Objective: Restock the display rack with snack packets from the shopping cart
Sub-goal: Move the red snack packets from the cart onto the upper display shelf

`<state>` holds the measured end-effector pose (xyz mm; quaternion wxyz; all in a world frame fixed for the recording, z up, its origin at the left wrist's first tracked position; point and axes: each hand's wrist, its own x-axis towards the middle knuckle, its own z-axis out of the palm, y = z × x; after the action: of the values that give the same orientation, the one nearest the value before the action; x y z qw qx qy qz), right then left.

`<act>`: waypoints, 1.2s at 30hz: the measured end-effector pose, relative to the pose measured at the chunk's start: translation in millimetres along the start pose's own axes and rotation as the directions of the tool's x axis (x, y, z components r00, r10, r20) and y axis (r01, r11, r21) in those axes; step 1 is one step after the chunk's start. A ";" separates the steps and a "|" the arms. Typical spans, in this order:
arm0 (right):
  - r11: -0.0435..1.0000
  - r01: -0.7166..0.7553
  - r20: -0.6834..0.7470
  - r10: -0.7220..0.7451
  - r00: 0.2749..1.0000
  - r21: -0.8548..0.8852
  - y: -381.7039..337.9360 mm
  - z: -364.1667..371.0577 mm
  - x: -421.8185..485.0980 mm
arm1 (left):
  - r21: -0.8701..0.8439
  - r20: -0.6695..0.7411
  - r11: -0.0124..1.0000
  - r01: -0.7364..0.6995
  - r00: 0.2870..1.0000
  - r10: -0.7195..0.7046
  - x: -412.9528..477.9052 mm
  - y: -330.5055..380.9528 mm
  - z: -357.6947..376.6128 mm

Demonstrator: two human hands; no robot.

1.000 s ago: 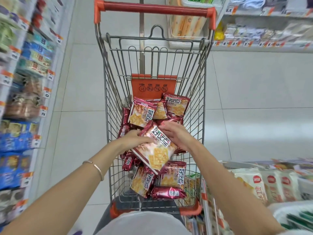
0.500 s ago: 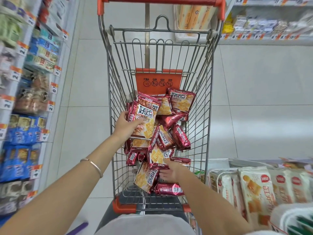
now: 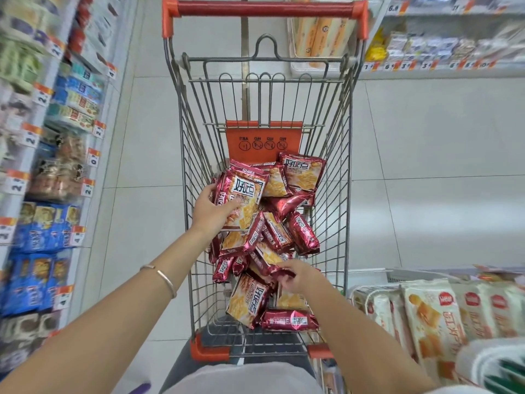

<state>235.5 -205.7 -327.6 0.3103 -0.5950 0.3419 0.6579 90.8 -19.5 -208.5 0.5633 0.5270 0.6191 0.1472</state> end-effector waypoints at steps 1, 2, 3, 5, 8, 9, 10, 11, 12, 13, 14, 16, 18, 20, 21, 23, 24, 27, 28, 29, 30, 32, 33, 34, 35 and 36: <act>0.996 0.023 -0.002 -0.023 1.000 -0.088 -6.3 -8.6 -7.9 | -0.003 -0.001 1.000 -0.003 1.000 0.003 -0.7 2.4 0.7; 0.983 0.058 -0.013 -0.061 0.998 -0.173 -14.2 -13.0 -23.7 | 0.001 -0.006 1.000 -0.008 1.000 0.008 -1.8 4.9 1.3; 0.960 0.133 -0.036 -0.147 0.989 -0.248 -21.6 -17.2 -41.2 | 0.004 -0.010 1.000 -0.010 1.000 0.010 -3.7 8.1 2.5; 0.882 0.299 -0.025 -0.331 0.943 -0.364 -37.7 -21.6 -75.3 | 0.002 -0.031 1.000 -0.003 1.000 0.003 -7.3 13.2 5.5; 0.635 0.484 0.044 -0.579 0.814 -0.602 -57.6 -17.4 -123.0 | -0.040 -0.068 0.999 0.022 0.997 -0.025 -12.6 18.5 8.6; 0.573 0.559 0.078 -0.653 0.753 -0.598 -63.5 -14.4 -136.7 | -0.058 -0.077 0.998 0.024 0.997 -0.028 -16.0 21.4 7.9; 0.545 0.626 0.099 -0.705 0.702 -0.558 -70.0 -11.1 -148.1 | -0.077 -0.076 0.997 0.025 0.997 -0.031 -18.7 24.0 7.3; 0.551 0.675 0.124 -0.723 0.680 -0.490 -76.6 -8.4 -156.0 | -0.092 -0.074 0.995 0.037 0.996 -0.044 -21.9 27.8 6.0; 0.591 0.697 0.164 -0.703 0.692 -0.407 -81.9 -6.1 -162.3 | -0.105 -0.059 0.992 0.064 0.996 -0.071 -23.3 31.0 3.8; 0.637 0.701 0.235 -0.663 0.711 -0.323 -84.4 -4.0 -170.0 | -0.115 -0.015 0.988 0.102 0.994 -0.104 -23.8 34.3 2.1; 0.674 0.694 0.309 -0.624 0.718 -0.251 -85.9 -0.9 -176.1 | -0.137 0.063 0.981 0.139 0.989 -0.131 -27.2 40.5 0.7; 0.733 0.658 0.388 -0.565 0.729 -0.170 -82.9 7.8 -186.2 | -0.175 0.254 0.959 0.221 0.952 -0.172 -33.9 54.1 -1.3; 0.758 0.638 0.416 -0.541 0.731 -0.135 -74.8 20.2 -197.4 | -0.169 0.418 0.938 0.302 0.884 -0.209 -42.9 72.3 -3.4; 0.757 0.647 0.423 -0.560 0.713 -0.088 -69.1 30.0 -208.1 | -0.165 0.529 0.938 0.306 0.830 -0.178 -46.4 86.7 -7.5; 0.745 0.663 0.420 -0.580 0.698 -0.073 -66.3 32.6 -215.2 | -0.149 0.559 0.943 0.298 0.812 -0.168 -46.9 94.3 -12.4; 0.710 0.701 0.421 -0.617 0.665 -0.065 -60.9 33.2 -233.0 | -0.053 0.609 0.970 0.236 0.778 -0.156 -52.6 113.3 -24.9; 0.689 0.722 0.411 -0.641 0.648 -0.066 -56.7 32.1 -243.9 | 0.014 0.633 0.984 0.179 0.760 -0.147 -58.2 123.5 -30.9; 0.610 0.789 0.325 -0.733 0.598 -0.074 -37.2 24.8 -282.7 | 0.092 0.723 0.996 0.011 0.687 -0.074 -82.7 152.2 -41.1; 0.583 0.809 0.283 -0.764 0.580 -0.083 -28.5 20.9 -297.3 | 0.075 0.737 0.997 -0.029 0.675 -0.035 -91.7 160.8 -40.8; 0.554 0.827 0.243 -0.794 0.558 -0.091 -18.9 15.7 -311.9 | 0.060 0.750 0.996 -0.068 0.661 0.000 -99.7 169.0 -38.7; 0.523 0.847 0.204 -0.823 0.530 -0.093 -9.4 8.4 -326.2 | 0.055 0.766 0.992 -0.116 0.642 0.032 -111.0 178.0 -35.5; 0.460 0.886 0.123 -0.877 0.464 -0.059 12.1 -10.6 -354.7 | 0.024 0.816 0.980 -0.196 0.570 0.094 -141.7 196.0 -25.2; 0.428 0.903 0.074 -0.900 0.430 -0.044 25.1 -22.9 -370.7 | 0.010 0.837 0.972 -0.235 0.533 0.120 -159.4 205.7 -17.7; 0.388 0.921 0.034 -0.920 0.389 -0.030 40.7 -33.9 -389.6 | -0.006 0.849 0.961 -0.276 0.507 0.151 -179.2 216.0 -9.3; 0.342 0.939 0.000 -0.940 0.342 -0.027 57.0 -47.6 -408.4 | -0.032 0.855 0.949 -0.315 0.483 0.189 -200.7 226.6 0.3; 0.288 0.957 -0.026 -0.957 0.288 -0.030 74.3 -61.6 -427.1 | -0.059 0.864 0.932 -0.359 0.450 0.228 -223.2 236.3 9.6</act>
<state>252.6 -299.4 99.8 0.6321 -0.6955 -0.0774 0.3328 171.5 -111.4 92.8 0.7245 0.6644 0.1651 -0.0797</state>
